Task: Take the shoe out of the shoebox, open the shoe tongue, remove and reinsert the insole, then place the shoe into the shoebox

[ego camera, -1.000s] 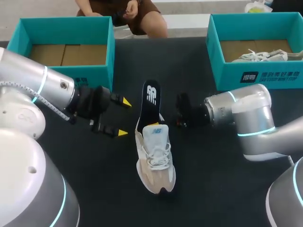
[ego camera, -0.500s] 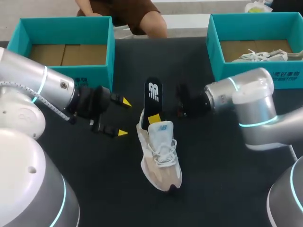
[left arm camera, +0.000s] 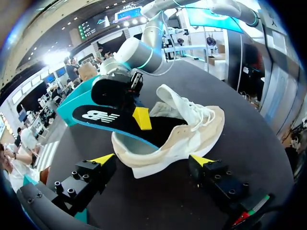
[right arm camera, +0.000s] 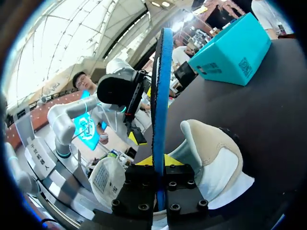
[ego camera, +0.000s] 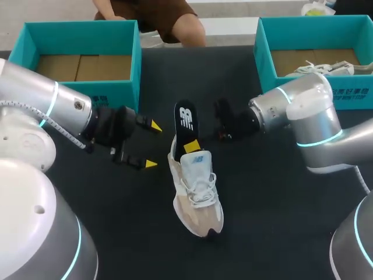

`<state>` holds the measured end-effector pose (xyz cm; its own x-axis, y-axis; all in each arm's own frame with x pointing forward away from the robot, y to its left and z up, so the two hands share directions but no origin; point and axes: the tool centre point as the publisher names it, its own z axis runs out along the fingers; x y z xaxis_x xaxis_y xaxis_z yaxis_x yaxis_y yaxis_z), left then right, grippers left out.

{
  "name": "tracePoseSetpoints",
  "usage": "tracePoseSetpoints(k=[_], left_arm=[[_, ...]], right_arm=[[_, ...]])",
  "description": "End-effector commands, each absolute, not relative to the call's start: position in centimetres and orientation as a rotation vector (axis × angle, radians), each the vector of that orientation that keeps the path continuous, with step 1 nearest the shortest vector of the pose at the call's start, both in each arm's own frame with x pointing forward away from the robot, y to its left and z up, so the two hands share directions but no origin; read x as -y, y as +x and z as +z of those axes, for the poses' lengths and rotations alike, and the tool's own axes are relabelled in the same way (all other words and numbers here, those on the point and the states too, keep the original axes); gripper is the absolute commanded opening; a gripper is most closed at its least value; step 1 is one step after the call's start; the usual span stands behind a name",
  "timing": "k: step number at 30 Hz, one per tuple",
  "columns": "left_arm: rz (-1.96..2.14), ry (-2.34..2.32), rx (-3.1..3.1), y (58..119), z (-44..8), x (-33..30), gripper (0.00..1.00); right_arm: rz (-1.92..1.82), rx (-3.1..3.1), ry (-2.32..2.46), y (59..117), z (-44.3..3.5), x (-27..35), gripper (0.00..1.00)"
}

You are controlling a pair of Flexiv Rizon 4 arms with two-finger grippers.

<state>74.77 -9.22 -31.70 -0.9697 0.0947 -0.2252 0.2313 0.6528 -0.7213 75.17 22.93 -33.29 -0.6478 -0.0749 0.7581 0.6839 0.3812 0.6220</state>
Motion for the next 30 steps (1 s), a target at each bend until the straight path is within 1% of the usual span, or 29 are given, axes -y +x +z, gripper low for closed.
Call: tracePoseSetpoints(k=[1, 8, 13, 14, 16, 18, 30], left_arm=[[-1.207, 0.269, -2.705, 74.7, -31.7, 9.3, 1.00], [-1.207, 0.269, -2.705, 74.7, -31.7, 9.3, 1.00], [-1.207, 0.269, -2.705, 74.7, -31.7, 9.3, 1.00], [-1.207, 0.269, -2.705, 74.7, -31.7, 9.3, 1.00], [-1.207, 0.269, -2.705, 74.7, -31.7, 9.3, 1.00], [-1.207, 0.269, -2.705, 74.7, -31.7, 9.3, 1.00], [-1.207, 0.269, -2.705, 74.7, -31.7, 9.3, 1.00]], right_arm=[[-1.240, 1.894, -0.519, 75.1, -34.0, -23.0, 0.00], [-1.166, 1.830, -0.549, 73.3, -35.2, -23.0, 0.00], [-1.152, 1.830, -0.559, 73.0, -35.1, -23.0, 0.00], [-1.152, 1.839, -0.559, 73.2, -34.9, -23.0, 0.01], [-1.149, 1.856, -0.556, 73.5, -34.6, -23.0, 0.10], [-1.145, 1.868, -0.553, 73.8, -34.1, -23.3, 0.14], [-1.189, 1.949, -0.520, 75.3, -32.2, -23.0, 0.20]])
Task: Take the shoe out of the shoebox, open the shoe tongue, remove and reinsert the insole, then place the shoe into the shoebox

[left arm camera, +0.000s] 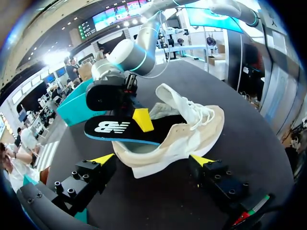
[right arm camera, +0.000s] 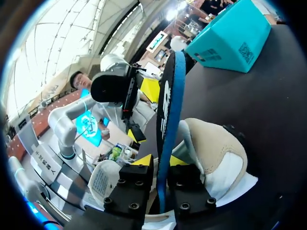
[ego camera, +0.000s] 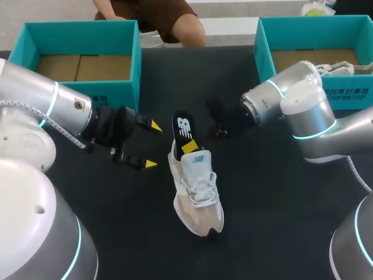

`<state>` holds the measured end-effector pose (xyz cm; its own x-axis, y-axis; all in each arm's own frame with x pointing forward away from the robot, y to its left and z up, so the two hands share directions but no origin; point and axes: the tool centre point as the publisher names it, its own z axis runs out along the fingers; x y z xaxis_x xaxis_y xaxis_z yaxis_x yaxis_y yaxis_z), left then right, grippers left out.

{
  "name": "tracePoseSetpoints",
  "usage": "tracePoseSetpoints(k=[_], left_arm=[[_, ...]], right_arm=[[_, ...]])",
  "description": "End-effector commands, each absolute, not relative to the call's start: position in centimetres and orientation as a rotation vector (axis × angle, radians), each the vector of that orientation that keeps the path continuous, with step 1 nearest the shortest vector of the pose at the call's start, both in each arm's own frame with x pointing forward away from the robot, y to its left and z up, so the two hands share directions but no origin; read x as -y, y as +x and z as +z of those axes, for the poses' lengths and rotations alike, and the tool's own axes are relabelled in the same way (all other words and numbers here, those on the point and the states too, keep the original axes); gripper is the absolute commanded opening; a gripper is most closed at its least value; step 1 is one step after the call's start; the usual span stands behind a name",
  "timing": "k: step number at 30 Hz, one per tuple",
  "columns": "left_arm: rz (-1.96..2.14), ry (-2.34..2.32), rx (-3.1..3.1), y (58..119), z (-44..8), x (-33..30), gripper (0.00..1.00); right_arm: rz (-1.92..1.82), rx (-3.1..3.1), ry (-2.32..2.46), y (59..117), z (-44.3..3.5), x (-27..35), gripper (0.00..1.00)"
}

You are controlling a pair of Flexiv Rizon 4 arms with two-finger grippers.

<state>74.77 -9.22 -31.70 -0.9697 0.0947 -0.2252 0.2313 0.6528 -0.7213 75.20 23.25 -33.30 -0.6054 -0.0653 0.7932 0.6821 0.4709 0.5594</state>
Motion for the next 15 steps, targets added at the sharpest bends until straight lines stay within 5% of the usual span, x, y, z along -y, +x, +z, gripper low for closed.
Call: tracePoseSetpoints(k=[1, 6, 10, 15], left_arm=[[-1.207, 0.269, -2.705, 74.7, -31.7, 9.3, 1.00], [-1.207, 0.269, -2.705, 74.7, -31.7, 9.3, 1.00], [-1.207, 0.269, -2.705, 74.7, -31.7, 9.3, 1.00], [-1.207, 0.269, -2.705, 74.7, -31.7, 9.3, 1.00]], right_arm=[[-1.186, 1.953, -0.517, 75.5, -32.2, -23.0, 0.20], [-1.170, 1.955, -0.494, 76.2, -32.3, -23.0, 0.18], [-1.143, 1.929, -0.494, 76.1, -33.0, -23.0, 0.00], [-1.053, 1.866, -0.516, 74.7, -34.0, -23.1, 0.00]])
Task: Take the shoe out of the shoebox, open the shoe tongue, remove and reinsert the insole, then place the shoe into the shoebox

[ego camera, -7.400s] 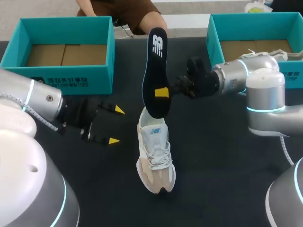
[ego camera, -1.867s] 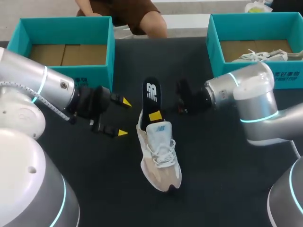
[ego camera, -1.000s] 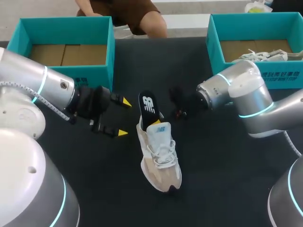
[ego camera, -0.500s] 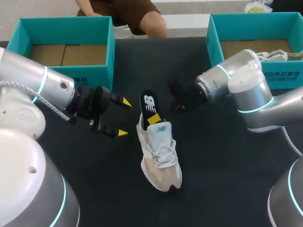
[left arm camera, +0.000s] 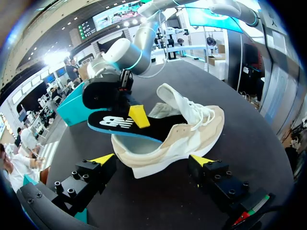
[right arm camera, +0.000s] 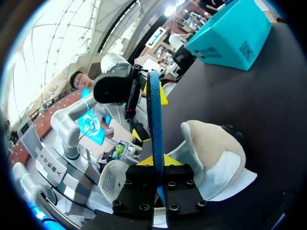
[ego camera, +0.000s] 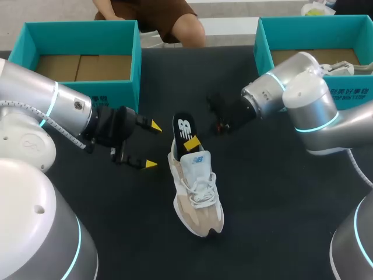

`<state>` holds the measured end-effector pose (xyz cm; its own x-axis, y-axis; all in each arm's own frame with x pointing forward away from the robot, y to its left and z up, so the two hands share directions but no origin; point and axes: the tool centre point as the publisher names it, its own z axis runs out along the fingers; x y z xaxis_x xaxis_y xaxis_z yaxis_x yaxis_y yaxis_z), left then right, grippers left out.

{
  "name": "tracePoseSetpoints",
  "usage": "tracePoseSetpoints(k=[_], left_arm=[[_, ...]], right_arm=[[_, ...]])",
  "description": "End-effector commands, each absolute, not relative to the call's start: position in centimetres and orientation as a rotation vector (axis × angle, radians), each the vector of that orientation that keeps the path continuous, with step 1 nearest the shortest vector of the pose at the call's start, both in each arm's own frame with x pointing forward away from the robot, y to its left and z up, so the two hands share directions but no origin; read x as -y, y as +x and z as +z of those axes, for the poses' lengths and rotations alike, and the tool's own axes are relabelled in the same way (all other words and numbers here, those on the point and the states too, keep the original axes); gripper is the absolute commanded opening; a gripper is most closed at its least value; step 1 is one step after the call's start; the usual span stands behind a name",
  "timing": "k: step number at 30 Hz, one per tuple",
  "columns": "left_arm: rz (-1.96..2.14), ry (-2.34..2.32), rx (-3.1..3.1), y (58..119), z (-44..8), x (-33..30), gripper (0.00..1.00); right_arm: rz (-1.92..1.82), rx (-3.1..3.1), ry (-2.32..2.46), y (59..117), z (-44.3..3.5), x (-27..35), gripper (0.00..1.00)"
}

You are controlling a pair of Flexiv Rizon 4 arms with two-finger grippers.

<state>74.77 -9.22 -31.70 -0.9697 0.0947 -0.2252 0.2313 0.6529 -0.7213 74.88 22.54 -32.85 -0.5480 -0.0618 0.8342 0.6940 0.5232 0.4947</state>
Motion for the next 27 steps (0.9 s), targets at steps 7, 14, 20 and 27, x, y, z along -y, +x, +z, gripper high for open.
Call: tracePoseSetpoints(k=[7, 14, 20, 27], left_arm=[[-1.207, 0.269, -2.705, 74.7, -31.7, 9.3, 1.00], [-1.207, 0.269, -2.705, 74.7, -31.7, 9.3, 1.00], [-1.207, 0.269, -2.705, 74.7, -31.7, 9.3, 1.00], [-1.207, 0.269, -2.705, 74.7, -31.7, 9.3, 1.00]], right_arm=[[-0.990, 1.811, -0.551, 72.8, -34.3, -23.2, 0.00], [-0.987, 1.826, -0.558, 73.4, -34.0, -22.9, 0.14], [-0.977, 1.845, -0.547, 74.1, -33.6, -22.9, 0.22], [-0.973, 1.868, -0.538, 74.7, -33.2, -22.8, 0.22]])
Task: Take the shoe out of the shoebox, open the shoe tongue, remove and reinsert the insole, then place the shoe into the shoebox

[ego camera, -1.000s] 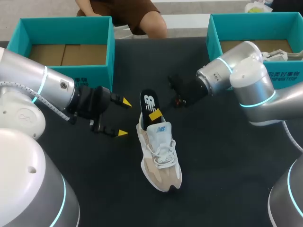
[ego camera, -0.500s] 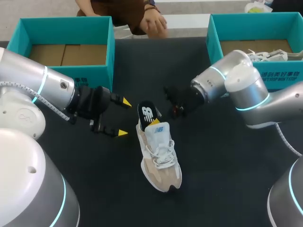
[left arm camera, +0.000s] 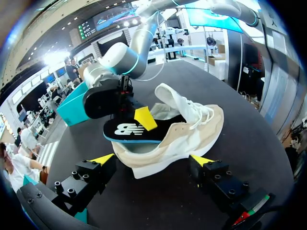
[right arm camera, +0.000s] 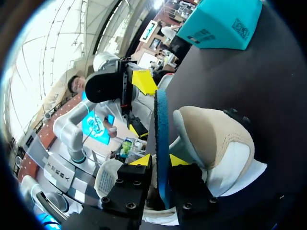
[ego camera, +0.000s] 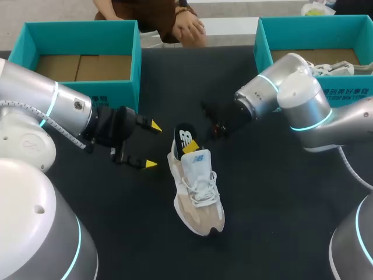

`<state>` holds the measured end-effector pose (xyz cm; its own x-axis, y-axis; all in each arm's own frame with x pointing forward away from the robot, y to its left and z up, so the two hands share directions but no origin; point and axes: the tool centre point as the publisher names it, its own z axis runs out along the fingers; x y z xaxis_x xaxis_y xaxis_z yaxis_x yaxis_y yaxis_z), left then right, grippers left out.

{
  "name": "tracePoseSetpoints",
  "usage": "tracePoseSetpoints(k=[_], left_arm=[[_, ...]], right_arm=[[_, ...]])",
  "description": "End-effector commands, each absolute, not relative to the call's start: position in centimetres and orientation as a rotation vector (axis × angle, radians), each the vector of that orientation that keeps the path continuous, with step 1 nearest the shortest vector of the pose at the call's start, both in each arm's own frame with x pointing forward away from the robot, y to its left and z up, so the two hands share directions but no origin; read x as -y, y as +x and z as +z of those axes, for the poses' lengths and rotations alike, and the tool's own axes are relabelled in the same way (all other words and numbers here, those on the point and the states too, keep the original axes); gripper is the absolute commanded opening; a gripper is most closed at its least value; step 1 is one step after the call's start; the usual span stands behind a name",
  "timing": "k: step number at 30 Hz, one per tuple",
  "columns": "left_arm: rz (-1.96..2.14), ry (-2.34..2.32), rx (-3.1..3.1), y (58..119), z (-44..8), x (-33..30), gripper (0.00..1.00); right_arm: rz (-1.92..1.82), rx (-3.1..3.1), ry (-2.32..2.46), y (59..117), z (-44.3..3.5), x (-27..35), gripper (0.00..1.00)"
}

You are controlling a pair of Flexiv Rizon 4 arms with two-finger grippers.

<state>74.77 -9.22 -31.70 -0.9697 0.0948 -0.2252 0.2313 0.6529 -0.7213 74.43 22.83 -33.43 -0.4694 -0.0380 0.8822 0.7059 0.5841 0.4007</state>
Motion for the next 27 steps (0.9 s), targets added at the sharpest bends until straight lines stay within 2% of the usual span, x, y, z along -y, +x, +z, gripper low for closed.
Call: tracePoseSetpoints(k=[1, 6, 9, 27], left_arm=[[-1.207, 0.269, -2.705, 74.7, -31.7, 9.3, 1.00], [-1.207, 0.269, -2.705, 74.7, -31.7, 9.3, 1.00], [-1.207, 0.269, -2.705, 74.7, -31.7, 9.3, 1.00], [-1.207, 0.269, -2.705, 74.7, -31.7, 9.3, 1.00]], right_arm=[[-0.970, 1.879, -0.531, 75.2, -32.9, -22.8, 0.22], [-0.961, 1.892, -0.514, 75.9, -32.9, -22.8, 0.19], [-0.948, 1.887, -0.511, 75.9, -33.1, -22.9, 0.00], [-0.898, 1.836, -0.591, 72.9, -34.6, -22.8, 0.00]])
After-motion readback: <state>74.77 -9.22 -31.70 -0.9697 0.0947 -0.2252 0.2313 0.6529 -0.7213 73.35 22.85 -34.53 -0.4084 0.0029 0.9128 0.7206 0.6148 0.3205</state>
